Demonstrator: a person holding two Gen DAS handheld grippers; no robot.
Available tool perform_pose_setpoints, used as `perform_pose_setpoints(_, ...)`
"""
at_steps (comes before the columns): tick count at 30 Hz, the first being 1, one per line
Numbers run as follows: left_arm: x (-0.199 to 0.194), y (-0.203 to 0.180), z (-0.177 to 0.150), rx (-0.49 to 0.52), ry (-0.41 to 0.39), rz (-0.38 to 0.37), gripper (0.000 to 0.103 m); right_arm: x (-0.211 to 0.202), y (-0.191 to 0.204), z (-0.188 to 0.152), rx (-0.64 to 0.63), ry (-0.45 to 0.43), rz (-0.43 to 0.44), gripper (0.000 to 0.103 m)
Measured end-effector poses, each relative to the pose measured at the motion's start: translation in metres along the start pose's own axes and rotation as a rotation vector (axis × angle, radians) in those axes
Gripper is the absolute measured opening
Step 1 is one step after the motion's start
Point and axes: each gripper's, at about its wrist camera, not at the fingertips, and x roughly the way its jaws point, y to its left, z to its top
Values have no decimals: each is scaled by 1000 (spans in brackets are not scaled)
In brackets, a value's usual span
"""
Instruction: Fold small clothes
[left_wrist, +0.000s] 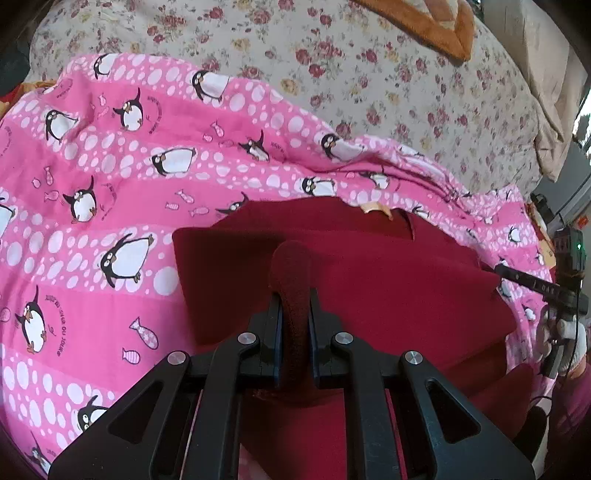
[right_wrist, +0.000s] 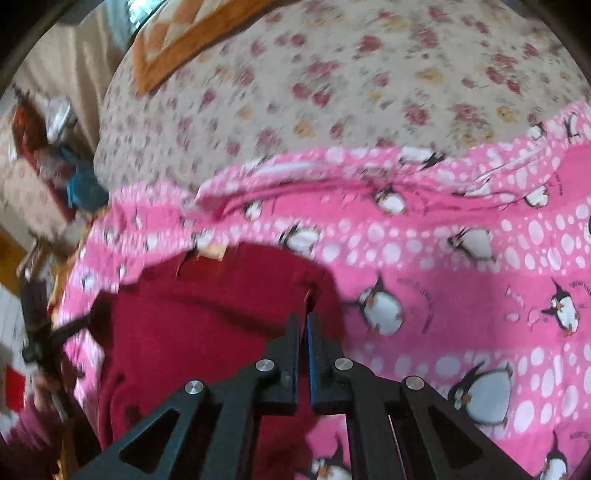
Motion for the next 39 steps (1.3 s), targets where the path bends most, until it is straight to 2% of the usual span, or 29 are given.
perform_pose_setpoints(2, 5, 0, -1, 8, 10, 15, 10, 8, 1, -7, -8, 28, -13, 14)
perform_pose_setpoints(5, 17, 3, -5, -8, 39, 26, 13, 17, -1, -10, 5, 21, -38, 14)
perform_pose_setpoints(7, 17, 3, -6, -16, 46, 26, 14, 31, -9, -9, 43, 42, -89, 14)
perform_pose_setpoints(9, 12, 4, -7, -29, 50, 21, 21, 33, -11, -7, 71, 35, -88, 14)
perform_pose_setpoints(11, 0, 7, -10, -50, 55, 1, 39, 18, -6, -7, 67, -2, -75, 14)
perform_pose_setpoints(14, -21, 8, -16, -64, 41, -11, 62, -15, 4, -13, 45, -70, -52, 16)
perform_pose_setpoints(17, -44, 7, -28, -76, 36, -21, 63, -45, 15, -27, 23, -101, -21, 48)
perform_pose_setpoints(21, -77, -4, -52, -33, 51, -23, 63, -72, 30, -66, -4, -59, 20, 49)
perform_pose_setpoints(25, -101, -20, -88, 31, 83, -24, 63, -81, 35, -107, -13, 26, 58, 49)
perform_pose_setpoints(28, -107, -27, -119, 37, 118, -45, 63, -83, 37, -136, -35, 65, 60, 49)
perform_pose_setpoints(32, -111, -28, -156, -2, 126, -61, 63, -96, 36, -160, -42, 44, 72, 49)
perform_pose_setpoints(39, -108, -32, -207, -89, 199, -97, 63, -101, 30, -191, -40, 85, 63, 49)
